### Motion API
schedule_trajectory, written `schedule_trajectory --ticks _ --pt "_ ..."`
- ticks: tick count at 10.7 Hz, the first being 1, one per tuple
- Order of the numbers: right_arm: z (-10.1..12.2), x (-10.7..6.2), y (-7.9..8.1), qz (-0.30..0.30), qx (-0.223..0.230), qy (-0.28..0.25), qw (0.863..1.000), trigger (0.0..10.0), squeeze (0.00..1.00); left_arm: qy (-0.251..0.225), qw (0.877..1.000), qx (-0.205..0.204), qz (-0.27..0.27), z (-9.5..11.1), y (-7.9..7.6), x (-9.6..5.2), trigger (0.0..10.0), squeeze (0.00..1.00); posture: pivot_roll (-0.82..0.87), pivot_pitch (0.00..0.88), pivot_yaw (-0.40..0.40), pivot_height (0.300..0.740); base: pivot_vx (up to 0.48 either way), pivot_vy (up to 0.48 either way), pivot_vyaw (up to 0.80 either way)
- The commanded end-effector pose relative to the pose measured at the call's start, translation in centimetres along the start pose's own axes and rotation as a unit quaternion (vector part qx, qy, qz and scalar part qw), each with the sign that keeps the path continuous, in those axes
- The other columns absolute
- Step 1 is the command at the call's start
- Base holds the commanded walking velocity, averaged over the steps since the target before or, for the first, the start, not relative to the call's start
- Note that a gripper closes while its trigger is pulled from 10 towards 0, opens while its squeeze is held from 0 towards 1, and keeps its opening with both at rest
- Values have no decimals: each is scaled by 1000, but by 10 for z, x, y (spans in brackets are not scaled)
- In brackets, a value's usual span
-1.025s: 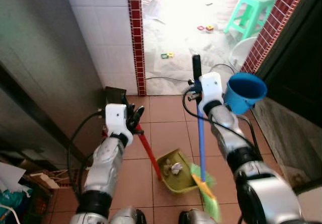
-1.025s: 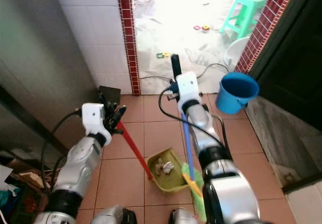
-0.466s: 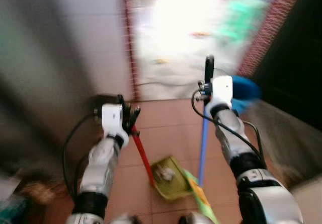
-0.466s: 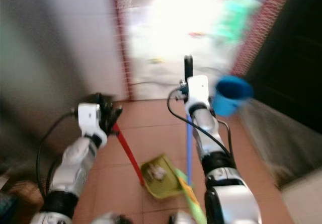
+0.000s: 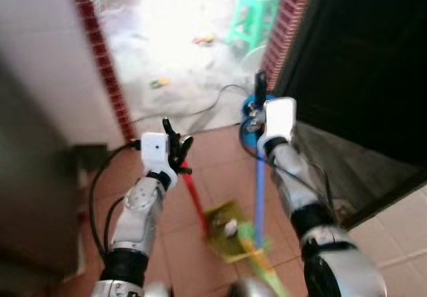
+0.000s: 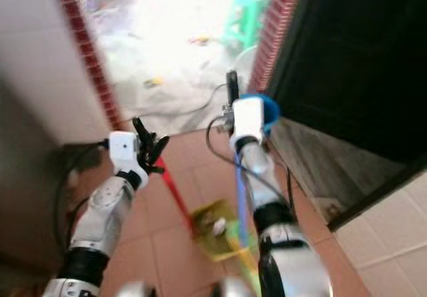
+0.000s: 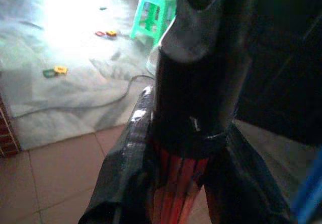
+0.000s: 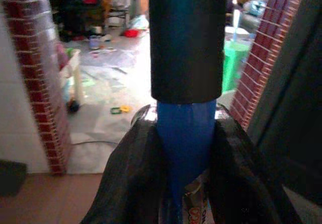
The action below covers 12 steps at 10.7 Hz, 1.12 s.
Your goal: Sweep floor
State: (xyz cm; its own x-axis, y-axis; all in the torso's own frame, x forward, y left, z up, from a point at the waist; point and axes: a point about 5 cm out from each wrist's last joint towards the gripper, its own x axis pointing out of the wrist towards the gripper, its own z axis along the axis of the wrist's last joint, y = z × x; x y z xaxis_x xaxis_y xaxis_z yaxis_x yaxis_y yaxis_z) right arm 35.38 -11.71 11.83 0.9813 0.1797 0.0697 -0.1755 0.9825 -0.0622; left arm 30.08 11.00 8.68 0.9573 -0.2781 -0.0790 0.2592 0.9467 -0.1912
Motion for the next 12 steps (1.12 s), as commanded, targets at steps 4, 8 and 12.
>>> schedule_trajectory --ticks 4,8,12 --pt "1 -9 -39 -54 -3 -4 999 10000 0 -50 998 -28 -2 20 -8 1 10000 0 -59 9 -21 740 142 0 0" --pt "10 -4 -41 -48 8 -16 999 10000 0 -12 999 -35 -19 4 -15 -5 10000 0 -65 18 -23 740 0 0 0" --pt "14 -3 -42 -46 -20 -24 998 10000 0 -60 998 -10 28 24 3 -10 10000 0 -61 27 -14 740 0 0 -131"
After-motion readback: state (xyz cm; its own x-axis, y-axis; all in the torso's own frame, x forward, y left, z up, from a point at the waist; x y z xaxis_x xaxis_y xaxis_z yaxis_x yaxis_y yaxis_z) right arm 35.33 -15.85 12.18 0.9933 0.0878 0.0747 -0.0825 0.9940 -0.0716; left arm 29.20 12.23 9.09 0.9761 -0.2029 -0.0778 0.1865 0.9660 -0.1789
